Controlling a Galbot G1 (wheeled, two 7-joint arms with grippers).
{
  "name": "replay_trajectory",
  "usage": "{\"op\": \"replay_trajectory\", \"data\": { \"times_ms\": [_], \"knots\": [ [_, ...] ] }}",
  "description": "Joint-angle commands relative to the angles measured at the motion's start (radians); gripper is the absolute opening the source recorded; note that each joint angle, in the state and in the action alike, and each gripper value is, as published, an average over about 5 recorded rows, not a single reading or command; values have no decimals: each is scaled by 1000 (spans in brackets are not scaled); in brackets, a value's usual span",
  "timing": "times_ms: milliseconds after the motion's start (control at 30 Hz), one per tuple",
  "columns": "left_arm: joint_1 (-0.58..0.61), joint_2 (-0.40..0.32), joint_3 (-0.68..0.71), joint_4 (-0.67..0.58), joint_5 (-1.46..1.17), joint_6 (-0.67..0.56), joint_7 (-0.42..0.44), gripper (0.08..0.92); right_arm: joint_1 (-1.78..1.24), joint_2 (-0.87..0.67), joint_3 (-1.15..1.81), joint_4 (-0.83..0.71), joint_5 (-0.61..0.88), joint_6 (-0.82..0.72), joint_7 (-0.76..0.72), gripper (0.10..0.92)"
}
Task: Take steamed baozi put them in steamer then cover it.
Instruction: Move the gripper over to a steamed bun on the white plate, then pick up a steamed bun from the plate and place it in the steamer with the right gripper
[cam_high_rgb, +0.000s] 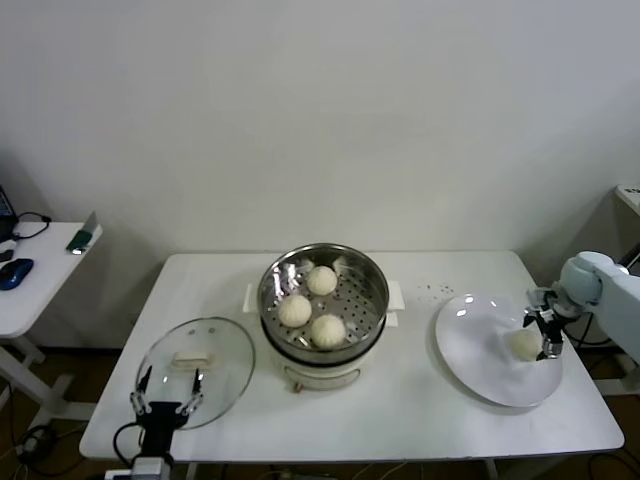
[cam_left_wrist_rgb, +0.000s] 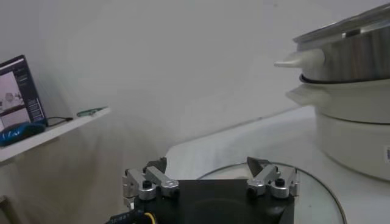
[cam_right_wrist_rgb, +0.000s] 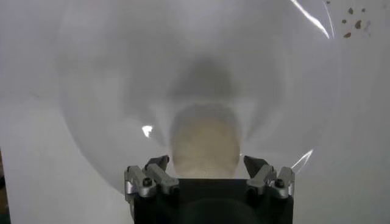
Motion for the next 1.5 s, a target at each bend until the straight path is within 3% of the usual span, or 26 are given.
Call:
{"op": "replay_trajectory", "data": {
  "times_ms": [33,233,733,1067,1267,1500],
  "knots": [
    [0,0,1,-4,2,4,-1,823,-23,38,28,-51,-33,9,1,823],
    [0,0,0,-8,4,4,-1,823,-21,38,24,-57,-34,18,-3,807],
    [4,1,-1,-15,3,4,-1,823,29,27,-7,-35,54,7,-4,664],
    [17,3,7,-35,0,0,5,823,503,66,-435,76,470,-111,4,662],
    [16,11,19,-48,4,-2,12,823,808,182,-666,180,744,-203,22,669],
    [25,28,28,-76,12,0,35,823,979,325,-815,280,962,-271,56,670]
  ]
}}
